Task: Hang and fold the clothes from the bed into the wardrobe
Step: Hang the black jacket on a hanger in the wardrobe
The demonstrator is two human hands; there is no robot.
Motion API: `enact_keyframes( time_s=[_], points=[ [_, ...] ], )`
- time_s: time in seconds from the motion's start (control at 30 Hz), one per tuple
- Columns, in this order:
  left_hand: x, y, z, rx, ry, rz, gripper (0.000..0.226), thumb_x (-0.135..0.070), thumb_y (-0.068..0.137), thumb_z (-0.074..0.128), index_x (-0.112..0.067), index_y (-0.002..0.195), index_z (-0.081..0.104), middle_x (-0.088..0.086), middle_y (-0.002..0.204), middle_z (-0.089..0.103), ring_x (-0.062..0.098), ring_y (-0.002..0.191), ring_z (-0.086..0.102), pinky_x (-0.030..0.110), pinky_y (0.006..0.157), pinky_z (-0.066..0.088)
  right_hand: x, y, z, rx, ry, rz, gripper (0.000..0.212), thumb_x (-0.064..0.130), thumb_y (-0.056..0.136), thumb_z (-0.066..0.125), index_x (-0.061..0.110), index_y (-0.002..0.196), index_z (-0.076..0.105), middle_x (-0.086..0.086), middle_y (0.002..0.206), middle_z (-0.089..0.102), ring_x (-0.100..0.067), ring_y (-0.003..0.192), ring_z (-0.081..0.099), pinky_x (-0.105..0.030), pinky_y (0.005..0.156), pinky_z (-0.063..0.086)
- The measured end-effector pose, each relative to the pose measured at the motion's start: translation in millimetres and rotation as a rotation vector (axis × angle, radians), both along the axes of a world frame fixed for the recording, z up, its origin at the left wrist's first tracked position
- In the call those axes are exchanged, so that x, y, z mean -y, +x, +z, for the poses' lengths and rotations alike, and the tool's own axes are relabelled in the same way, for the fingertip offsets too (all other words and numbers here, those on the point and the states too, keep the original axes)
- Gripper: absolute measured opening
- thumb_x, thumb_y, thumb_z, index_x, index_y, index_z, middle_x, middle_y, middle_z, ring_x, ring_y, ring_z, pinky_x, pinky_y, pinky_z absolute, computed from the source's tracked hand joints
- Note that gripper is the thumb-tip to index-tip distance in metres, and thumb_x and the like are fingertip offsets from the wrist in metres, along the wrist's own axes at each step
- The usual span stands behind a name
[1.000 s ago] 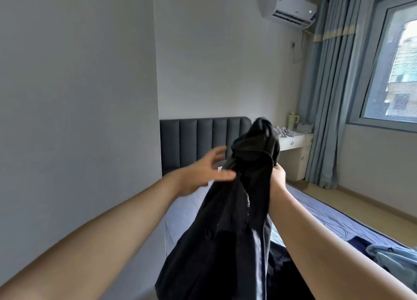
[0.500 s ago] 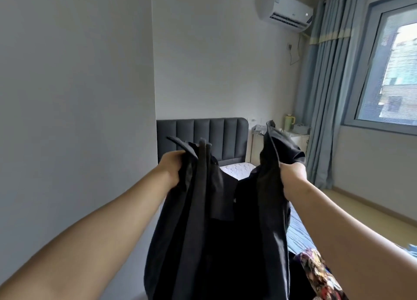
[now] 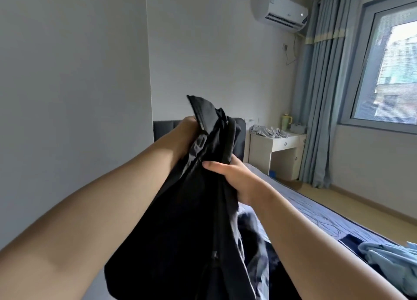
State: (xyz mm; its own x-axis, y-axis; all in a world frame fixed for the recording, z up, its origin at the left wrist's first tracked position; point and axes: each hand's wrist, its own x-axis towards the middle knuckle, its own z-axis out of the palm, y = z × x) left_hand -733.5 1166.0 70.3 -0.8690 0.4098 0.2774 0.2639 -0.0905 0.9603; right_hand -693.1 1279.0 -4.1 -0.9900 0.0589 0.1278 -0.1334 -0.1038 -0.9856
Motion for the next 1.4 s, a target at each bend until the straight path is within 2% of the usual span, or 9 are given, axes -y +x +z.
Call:
enact_keyframes(
  time_s=[0.13, 0.3, 0.4, 0.53, 0.73, 0.87, 1.03, 1.2, 1.4],
  points=[
    [14, -10, -18, -0.061, -0.010, -0.166, 0.028, -0.030, 0.095, 0.049, -0.014, 0.083, 0.069, 0.003, 0.077, 0.068, 0.013, 0.072, 0.062, 0.018, 0.065, 0.048, -1, -6, -3, -0.024, -0.056, -0.262, 0.021, -0.007, 0.079, 0.064, 0.010, 0.090, 0.064, -0.011, 0.084, 0.069, -0.025, 0.076, 0.067, -0.035, 0.070, 0.057],
    [31, -13, -61, -0.137, -0.550, -0.359, 0.083, -0.026, 0.081, 0.071, -0.041, 0.141, 0.015, -0.009, 0.131, 0.043, 0.010, 0.116, 0.051, 0.027, 0.097, 0.046, -10, -23, -10, 0.162, -0.355, -0.479, 0.015, 0.003, 0.090, 0.052, 0.009, 0.099, 0.061, -0.010, 0.086, 0.064, -0.025, 0.076, 0.062, -0.036, 0.070, 0.054],
    [31, -16, -78, -0.096, -0.775, -0.208, 0.089, -0.019, 0.076, 0.075, -0.033, 0.143, 0.018, -0.003, 0.127, 0.048, 0.017, 0.114, 0.052, 0.032, 0.101, 0.042, -12, -26, -8, 0.182, -0.430, -0.522, 0.018, 0.002, 0.094, 0.041, 0.010, 0.102, 0.055, -0.009, 0.085, 0.055, -0.017, 0.065, 0.048, -0.030, 0.070, 0.046],
    [40, -37, -62, -0.357, -0.906, 0.219, 0.010, -0.020, 0.083, 0.064, -0.010, 0.086, 0.065, 0.010, 0.093, 0.066, 0.026, 0.095, 0.063, 0.028, 0.076, 0.044, -23, -16, -5, -0.033, -0.388, -0.405, 0.025, 0.008, 0.095, 0.042, 0.017, 0.080, 0.060, -0.003, 0.073, 0.062, -0.018, 0.067, 0.055, -0.029, 0.066, 0.047],
    [38, -49, -7, -0.324, -0.356, 0.734, 0.013, -0.005, 0.085, 0.051, -0.004, 0.082, 0.064, 0.010, 0.080, 0.056, 0.023, 0.078, 0.049, 0.026, 0.065, 0.034, -40, -13, -20, -0.008, 0.264, -0.538, 0.028, -0.002, 0.073, 0.069, 0.014, 0.096, 0.064, -0.006, 0.087, 0.066, -0.028, 0.084, 0.064, -0.041, 0.083, 0.054],
    [8, -39, 34, -0.449, -0.285, 0.607, 0.038, 0.009, 0.080, 0.042, -0.008, 0.101, 0.069, 0.006, 0.103, 0.066, 0.021, 0.099, 0.057, 0.021, 0.080, 0.042, -34, -13, -6, -0.079, 0.511, -0.545, 0.097, 0.009, 0.067, 0.079, 0.031, 0.144, 0.025, -0.004, 0.142, 0.034, -0.024, 0.128, 0.038, -0.045, 0.106, 0.037],
    [-9, -37, 30, -0.412, -0.212, 0.342, 0.040, 0.017, 0.079, 0.039, -0.002, 0.099, 0.069, 0.010, 0.096, 0.067, 0.019, 0.090, 0.060, 0.016, 0.076, 0.049, -10, -22, -3, -0.138, 0.626, -0.255, 0.129, 0.045, 0.044, 0.084, 0.046, 0.145, 0.003, 0.009, 0.154, 0.022, -0.019, 0.141, 0.022, -0.051, 0.112, 0.025],
    [-9, -26, 27, -0.291, -0.067, 0.140, 0.031, 0.013, 0.084, 0.048, -0.006, 0.102, 0.066, -0.001, 0.080, 0.062, 0.008, 0.072, 0.057, 0.010, 0.062, 0.049, 8, -28, -5, -0.158, 0.497, -0.291, 0.016, 0.011, 0.077, 0.070, 0.018, 0.077, 0.056, 0.004, 0.075, 0.062, -0.015, 0.077, 0.058, -0.028, 0.069, 0.046],
    [27, -37, -13, -0.165, -0.334, -0.167, 0.081, -0.021, 0.076, 0.075, -0.030, 0.141, 0.027, -0.004, 0.131, 0.047, 0.016, 0.118, 0.051, 0.030, 0.097, 0.046, -2, -35, -3, -0.049, 0.218, -0.545, 0.012, 0.006, 0.083, 0.049, 0.012, 0.074, 0.057, -0.007, 0.073, 0.061, -0.022, 0.067, 0.054, -0.027, 0.060, 0.043]
  ],
)
